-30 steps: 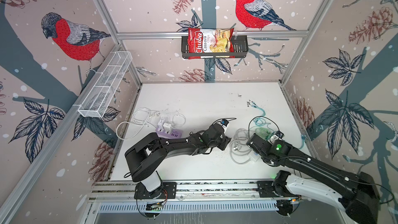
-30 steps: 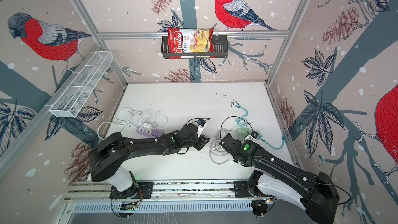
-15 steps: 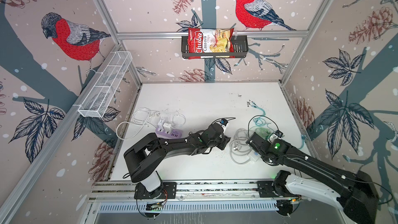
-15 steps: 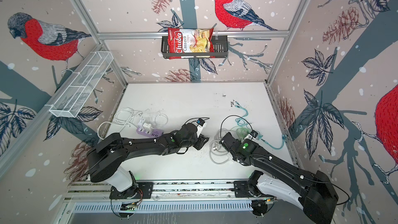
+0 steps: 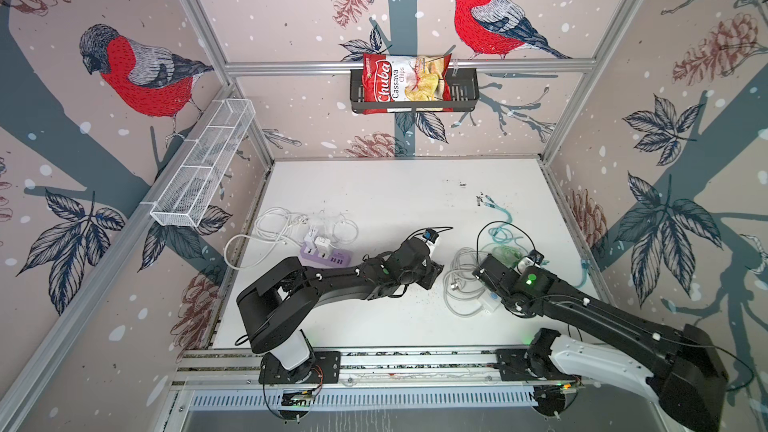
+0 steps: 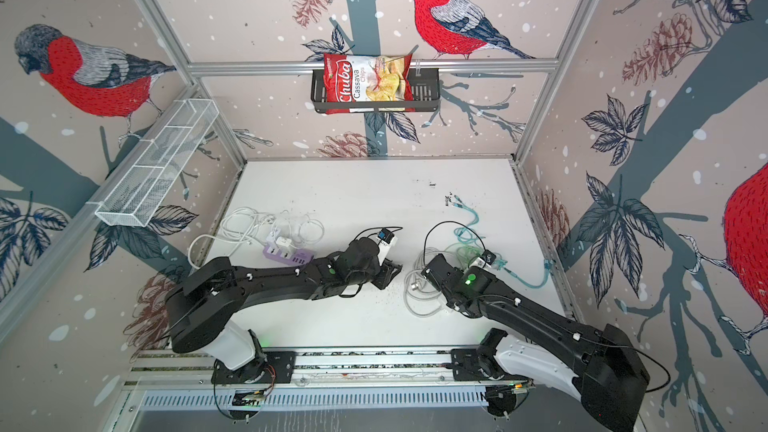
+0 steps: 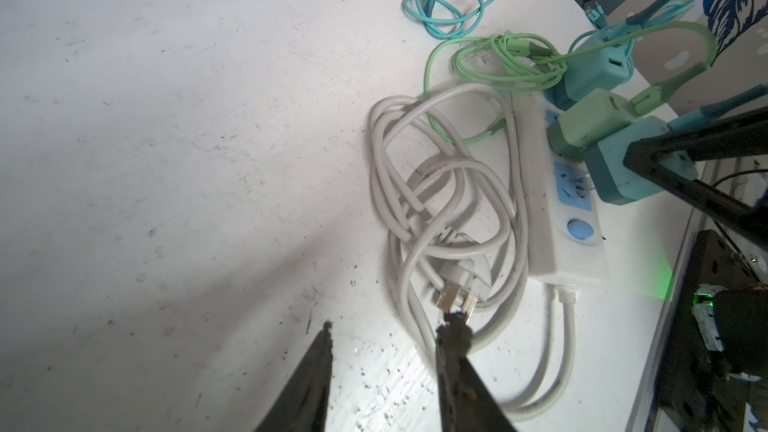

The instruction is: Insert the plug

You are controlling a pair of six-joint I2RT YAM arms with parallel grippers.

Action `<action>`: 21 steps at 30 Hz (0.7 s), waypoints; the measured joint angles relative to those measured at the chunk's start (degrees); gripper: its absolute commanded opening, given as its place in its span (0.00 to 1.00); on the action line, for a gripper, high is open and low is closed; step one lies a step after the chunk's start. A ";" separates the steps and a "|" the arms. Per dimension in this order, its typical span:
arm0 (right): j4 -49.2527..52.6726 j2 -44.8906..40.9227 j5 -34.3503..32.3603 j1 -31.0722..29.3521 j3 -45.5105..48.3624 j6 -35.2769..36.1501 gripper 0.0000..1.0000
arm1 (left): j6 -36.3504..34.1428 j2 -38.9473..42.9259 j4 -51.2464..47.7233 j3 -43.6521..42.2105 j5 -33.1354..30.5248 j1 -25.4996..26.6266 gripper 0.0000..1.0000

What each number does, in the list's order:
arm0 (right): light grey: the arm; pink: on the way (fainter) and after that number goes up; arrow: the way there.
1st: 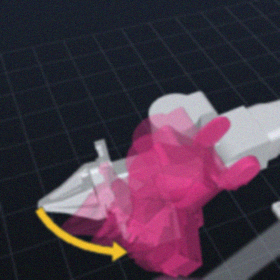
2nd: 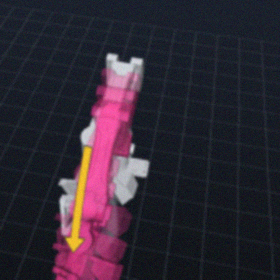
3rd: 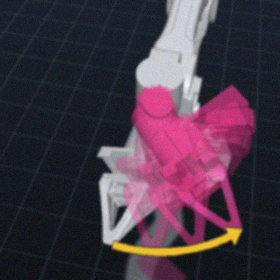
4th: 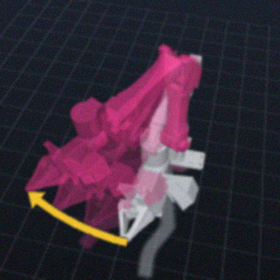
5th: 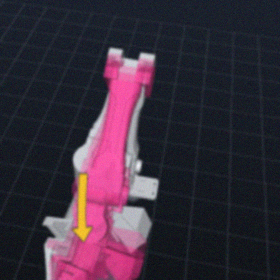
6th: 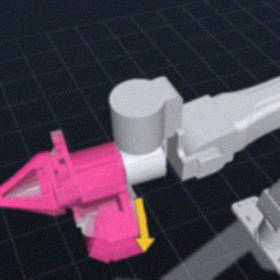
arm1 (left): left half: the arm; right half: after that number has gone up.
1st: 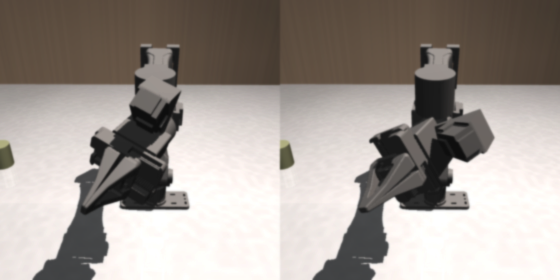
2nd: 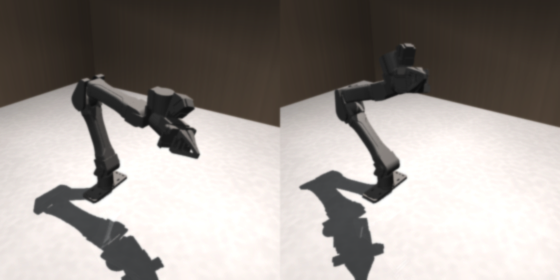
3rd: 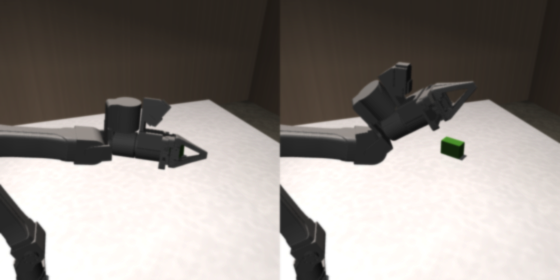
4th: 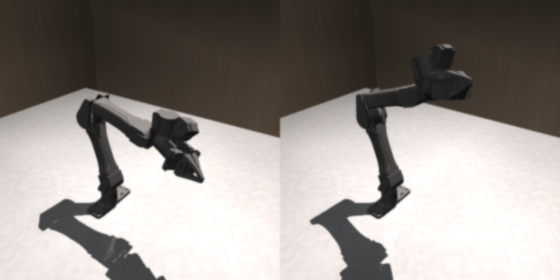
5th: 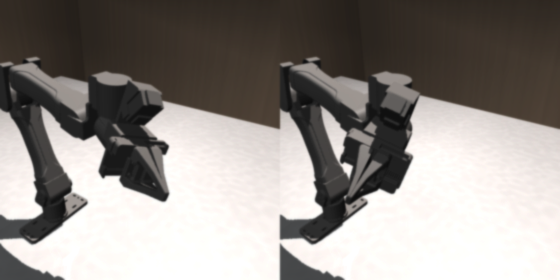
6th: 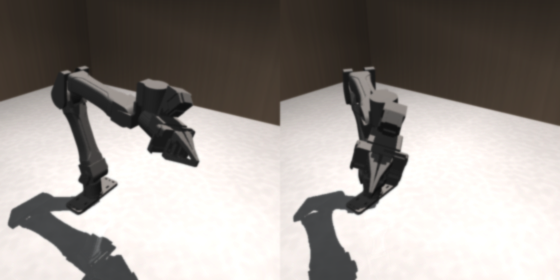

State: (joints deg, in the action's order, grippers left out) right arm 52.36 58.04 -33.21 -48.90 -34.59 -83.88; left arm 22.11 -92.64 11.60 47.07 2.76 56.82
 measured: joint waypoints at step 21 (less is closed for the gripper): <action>-2.05 6.62 -0.50 0.31 0.79 0.17 0.07 | -0.04 1.77 0.76 -1.14 -0.57 -1.14 0.41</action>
State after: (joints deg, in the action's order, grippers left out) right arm 50.30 64.66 -33.71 -48.60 -33.80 -83.70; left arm 22.06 -90.87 12.36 45.93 2.20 55.68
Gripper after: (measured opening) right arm 0.275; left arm 0.408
